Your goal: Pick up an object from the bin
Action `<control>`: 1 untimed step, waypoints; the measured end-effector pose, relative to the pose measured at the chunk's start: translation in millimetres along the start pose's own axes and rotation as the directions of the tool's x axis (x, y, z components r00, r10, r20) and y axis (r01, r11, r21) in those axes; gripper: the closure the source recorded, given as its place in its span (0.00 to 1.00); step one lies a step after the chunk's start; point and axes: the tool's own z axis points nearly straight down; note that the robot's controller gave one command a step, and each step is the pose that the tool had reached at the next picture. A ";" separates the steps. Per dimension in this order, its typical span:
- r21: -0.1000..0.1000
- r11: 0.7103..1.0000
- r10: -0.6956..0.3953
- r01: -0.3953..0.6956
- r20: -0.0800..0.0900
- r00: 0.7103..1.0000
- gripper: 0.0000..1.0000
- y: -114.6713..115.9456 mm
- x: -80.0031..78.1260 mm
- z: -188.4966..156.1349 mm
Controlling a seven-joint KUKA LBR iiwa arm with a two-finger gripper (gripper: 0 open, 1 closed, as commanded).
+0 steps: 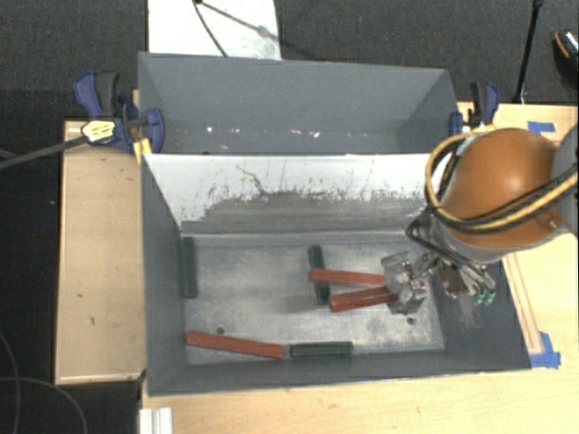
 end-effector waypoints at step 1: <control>0.001 1.000 -0.027 0.027 0.002 1.000 1.00 -5.8 -7.3 -115.8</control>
Offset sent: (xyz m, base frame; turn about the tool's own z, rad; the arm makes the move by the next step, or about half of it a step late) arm 0.0050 -0.0037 0.1107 -0.0302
